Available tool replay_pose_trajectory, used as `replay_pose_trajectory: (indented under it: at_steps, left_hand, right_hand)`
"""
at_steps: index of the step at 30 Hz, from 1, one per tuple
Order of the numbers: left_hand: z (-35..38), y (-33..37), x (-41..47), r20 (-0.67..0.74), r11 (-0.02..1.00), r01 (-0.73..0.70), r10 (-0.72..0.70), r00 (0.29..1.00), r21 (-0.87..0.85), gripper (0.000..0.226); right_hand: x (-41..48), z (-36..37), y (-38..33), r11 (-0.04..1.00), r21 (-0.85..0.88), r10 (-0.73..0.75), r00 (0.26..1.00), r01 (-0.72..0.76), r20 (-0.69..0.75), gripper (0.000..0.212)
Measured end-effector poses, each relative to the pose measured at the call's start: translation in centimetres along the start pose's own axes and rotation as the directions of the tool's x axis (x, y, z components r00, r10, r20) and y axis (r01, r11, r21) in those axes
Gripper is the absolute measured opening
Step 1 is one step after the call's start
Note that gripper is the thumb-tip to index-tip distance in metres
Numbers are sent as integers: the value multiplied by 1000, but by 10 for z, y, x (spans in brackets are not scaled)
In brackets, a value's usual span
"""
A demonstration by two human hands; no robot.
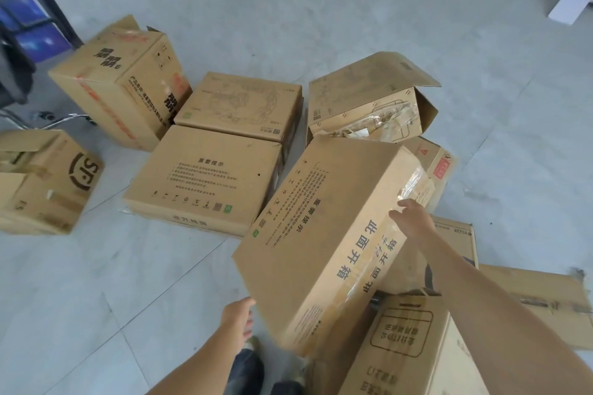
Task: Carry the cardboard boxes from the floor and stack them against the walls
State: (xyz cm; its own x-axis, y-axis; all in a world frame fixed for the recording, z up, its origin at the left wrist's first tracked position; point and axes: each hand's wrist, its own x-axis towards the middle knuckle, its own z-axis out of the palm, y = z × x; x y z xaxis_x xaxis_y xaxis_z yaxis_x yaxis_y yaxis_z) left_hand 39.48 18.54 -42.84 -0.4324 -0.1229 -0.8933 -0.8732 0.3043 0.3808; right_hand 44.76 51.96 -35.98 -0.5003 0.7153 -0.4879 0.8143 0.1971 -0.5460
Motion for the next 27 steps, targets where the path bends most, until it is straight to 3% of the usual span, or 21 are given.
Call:
replay_pose_trajectory:
  at_steps: [5, 12, 19, 27]
  left_hand:
    - [14, -15, 33, -37, 986, 130, -134, 990, -104, 45]
    - [30, -37, 79, 34, 936, 291, -290, 956, -197, 71]
    - [40, -51, 103, 162, 921, 381, -366, 916, -77, 56]
    - [48, -52, 115, 202, 870, 488, -468, 860, -64, 57]
  right_hand:
    - [41, 13, 11, 994, -105, -21, 999, 18, -28, 54]
    - [104, 19, 2, 982, -171, -100, 986, 76, -131, 72]
    - [146, 10, -7, 963, -209, -210, 957, 167, -202, 92]
    - [175, -13, -20, 942, -291, -195, 978, 166, -75, 99]
